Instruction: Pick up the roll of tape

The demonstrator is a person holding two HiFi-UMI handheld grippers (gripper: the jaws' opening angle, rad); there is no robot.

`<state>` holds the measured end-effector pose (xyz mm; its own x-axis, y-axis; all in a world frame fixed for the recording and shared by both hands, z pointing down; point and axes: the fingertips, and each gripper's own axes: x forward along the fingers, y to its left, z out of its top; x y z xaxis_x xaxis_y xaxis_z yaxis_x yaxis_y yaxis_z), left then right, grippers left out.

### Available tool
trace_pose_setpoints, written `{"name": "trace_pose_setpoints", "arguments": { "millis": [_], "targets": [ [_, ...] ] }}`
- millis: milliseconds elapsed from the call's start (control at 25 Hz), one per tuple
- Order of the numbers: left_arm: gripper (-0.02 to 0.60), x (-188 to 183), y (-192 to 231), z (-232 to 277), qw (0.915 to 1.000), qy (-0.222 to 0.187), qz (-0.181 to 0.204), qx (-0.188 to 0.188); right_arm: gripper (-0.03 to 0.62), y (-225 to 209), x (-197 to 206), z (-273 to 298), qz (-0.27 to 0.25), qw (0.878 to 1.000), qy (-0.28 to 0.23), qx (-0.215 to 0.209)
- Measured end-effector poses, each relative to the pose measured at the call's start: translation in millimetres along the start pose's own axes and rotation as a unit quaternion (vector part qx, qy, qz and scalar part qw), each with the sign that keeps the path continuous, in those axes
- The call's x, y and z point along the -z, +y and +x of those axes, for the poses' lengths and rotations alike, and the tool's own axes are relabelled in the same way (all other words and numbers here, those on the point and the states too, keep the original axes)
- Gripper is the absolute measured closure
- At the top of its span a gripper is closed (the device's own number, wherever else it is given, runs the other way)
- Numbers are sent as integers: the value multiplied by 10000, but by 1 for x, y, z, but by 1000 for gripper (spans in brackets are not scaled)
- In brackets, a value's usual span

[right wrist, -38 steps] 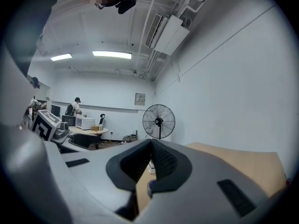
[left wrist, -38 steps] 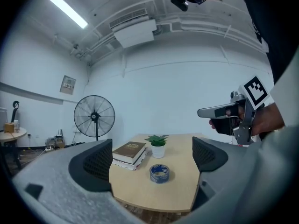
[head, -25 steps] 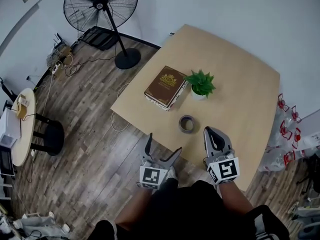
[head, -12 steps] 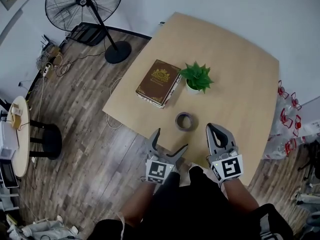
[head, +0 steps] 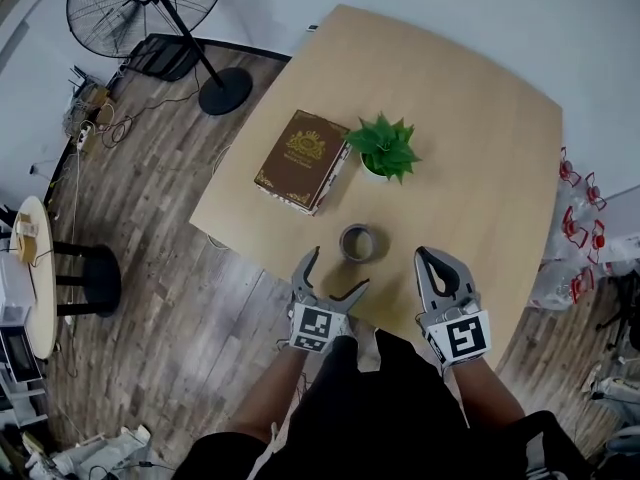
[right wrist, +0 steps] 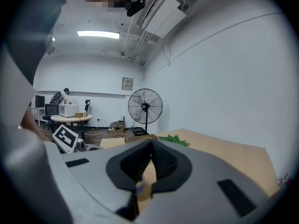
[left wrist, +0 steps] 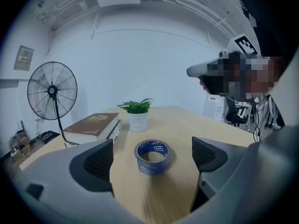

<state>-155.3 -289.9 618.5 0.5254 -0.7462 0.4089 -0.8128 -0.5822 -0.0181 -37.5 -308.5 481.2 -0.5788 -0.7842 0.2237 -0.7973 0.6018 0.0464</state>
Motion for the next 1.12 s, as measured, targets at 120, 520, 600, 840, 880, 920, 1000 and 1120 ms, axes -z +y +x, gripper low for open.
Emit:
{"name": "trace_pose_setpoints", "arguments": {
  "millis": [120, 520, 600, 840, 880, 920, 1000, 1120],
  "targets": [
    [60, 16, 3, 15, 9998, 221, -17, -28, 600, -4, 7, 1, 86, 9999, 52, -44],
    [60, 32, 2, 67, 9981, 606, 66, 58, 600, -22, 22, 8, 329, 9994, 97, -97],
    [60, 34, 2, 73, 9978, 652, 124, 91, 600, -26, 23, 10, 360, 9993, 85, -100],
    [60, 42, -2, 89, 9962, 828, 197, 183, 600, -35, 25, 17, 426, 9990, 52, -91],
    [60, 44, -2, 91, 9959, 863, 199, 189, 600, -37, 25, 17, 430, 9990, 50, -86],
    [60, 46, -3, 93, 9956, 895, 210, 197, 600, -38, 25, 18, 423, 9991, 36, -85],
    [60, 48, -4, 96, 9949, 957, 245, 213, 600, -41, 24, 19, 395, 9992, -4, -94],
    [60, 51, -3, 99, 9945, 1004, 243, 190, 600, -44, 26, 18, 439, 9990, 44, -82]
  ]
}}
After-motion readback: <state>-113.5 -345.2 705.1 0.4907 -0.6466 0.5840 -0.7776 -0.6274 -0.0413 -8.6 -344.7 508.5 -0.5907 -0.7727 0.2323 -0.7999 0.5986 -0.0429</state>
